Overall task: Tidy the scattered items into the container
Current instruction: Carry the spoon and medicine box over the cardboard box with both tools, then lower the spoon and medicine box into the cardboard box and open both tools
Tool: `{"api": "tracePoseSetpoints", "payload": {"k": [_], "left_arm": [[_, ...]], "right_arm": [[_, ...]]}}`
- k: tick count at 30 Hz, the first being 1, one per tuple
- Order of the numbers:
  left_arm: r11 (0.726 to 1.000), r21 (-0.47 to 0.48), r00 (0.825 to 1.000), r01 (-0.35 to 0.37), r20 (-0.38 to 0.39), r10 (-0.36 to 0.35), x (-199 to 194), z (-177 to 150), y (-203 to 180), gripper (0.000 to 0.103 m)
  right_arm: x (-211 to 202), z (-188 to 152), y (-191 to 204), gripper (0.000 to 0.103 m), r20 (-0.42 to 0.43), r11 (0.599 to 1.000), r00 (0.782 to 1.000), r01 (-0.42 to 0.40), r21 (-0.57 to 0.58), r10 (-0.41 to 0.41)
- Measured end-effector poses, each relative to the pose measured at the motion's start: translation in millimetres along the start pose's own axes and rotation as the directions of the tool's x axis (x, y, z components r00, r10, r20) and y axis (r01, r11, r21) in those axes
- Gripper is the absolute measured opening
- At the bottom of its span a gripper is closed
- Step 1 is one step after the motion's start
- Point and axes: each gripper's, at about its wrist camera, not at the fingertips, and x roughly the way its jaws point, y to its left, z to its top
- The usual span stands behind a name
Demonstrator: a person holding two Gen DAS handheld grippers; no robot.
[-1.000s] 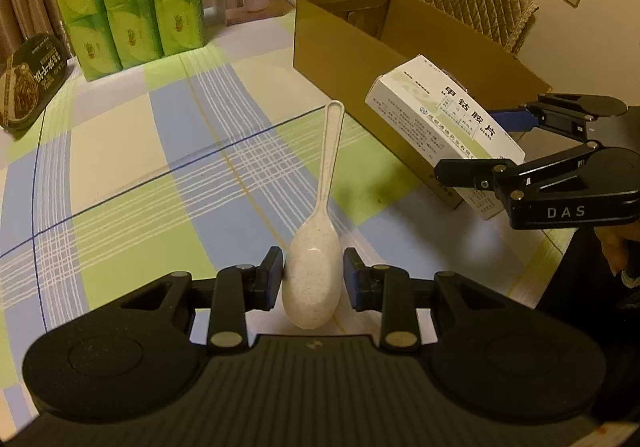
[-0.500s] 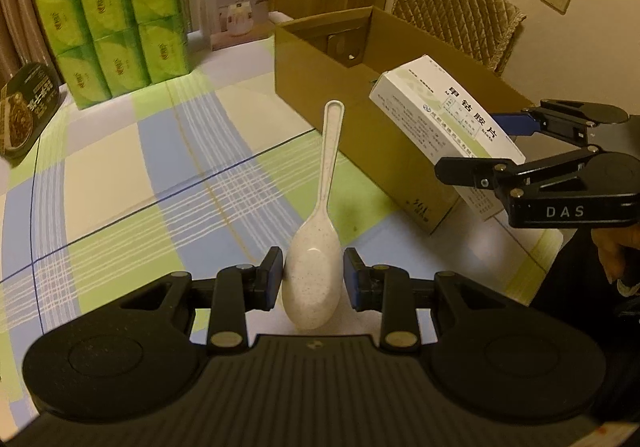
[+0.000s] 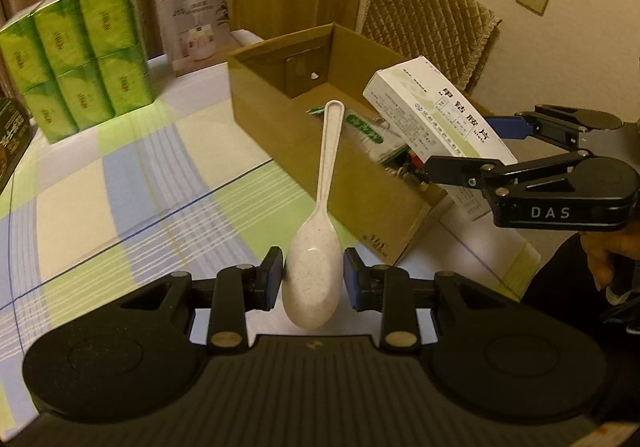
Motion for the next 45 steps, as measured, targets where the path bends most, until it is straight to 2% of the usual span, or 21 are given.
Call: {"api": "tracePoseSetpoints", "payload": {"k": [12, 22, 32, 45], "left_arm": [[0.998, 0.019, 0.998, 0.052, 0.018, -0.053, 28, 45, -42, 0.027], [0.996, -0.037, 0.996, 0.087, 0.032, -0.086, 66, 87, -60, 0.027], [0.992, -0.117, 0.999, 0.039, 0.019, -0.037, 101, 99, -59, 0.027], [0.997, -0.074, 0.999, -0.027, 0.040, 0.030, 92, 89, -56, 0.027]], "right_arm": [[-5, 7, -67, 0.068, 0.019, 0.994, 0.996, 0.087, 0.061, -0.088], [9, 6, -106, 0.068, -0.003, 0.991, 0.994, 0.113, 0.075, -0.113], [30, 7, -122, 0.068, -0.020, 0.989, 0.994, 0.107, 0.099, -0.106], [37, 4, -120, 0.068, -0.033, 0.991, 0.996, 0.091, 0.103, -0.088]]}}
